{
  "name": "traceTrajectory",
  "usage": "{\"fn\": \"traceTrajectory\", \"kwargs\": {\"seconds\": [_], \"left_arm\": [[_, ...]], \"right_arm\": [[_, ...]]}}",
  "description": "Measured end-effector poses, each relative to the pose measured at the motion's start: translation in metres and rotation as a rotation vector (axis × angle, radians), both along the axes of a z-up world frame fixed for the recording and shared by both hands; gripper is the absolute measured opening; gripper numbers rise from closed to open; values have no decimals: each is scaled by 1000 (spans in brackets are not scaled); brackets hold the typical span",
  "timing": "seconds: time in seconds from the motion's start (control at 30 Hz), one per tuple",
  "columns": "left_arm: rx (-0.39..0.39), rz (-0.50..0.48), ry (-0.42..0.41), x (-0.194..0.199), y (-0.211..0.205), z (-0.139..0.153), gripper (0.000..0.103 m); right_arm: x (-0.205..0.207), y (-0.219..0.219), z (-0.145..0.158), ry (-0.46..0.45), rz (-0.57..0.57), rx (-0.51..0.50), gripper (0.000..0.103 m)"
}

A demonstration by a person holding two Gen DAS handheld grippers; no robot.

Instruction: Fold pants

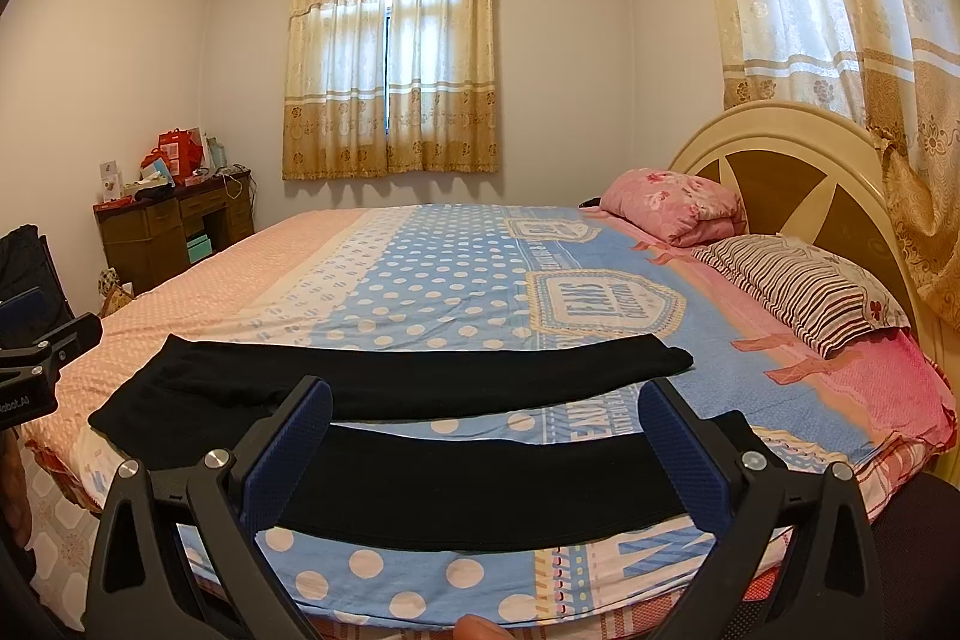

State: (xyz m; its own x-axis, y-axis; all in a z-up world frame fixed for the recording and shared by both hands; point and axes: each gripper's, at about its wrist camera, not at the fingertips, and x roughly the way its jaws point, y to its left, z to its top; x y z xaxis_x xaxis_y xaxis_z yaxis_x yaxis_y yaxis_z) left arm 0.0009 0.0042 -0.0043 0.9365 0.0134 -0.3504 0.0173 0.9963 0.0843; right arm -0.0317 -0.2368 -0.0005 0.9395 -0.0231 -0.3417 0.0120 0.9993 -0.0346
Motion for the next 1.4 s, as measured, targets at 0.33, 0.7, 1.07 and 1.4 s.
{"fn": "traceTrajectory", "kwargs": {"seconds": [0.33,0.7,1.07,1.4], "left_arm": [[0,5,11,3,-1,-1,103],[-1,7,17,3,0,-5,103],[0,7,23,3,0,-10,103],[-5,11,26,4,-2,-11,103]], "right_arm": [[0,0,-1,0,0,0,102],[0,0,-3,4,1,-2,102],[2,1,-12,14,2,-8,102],[2,0,-11,16,1,-8,102]]}}
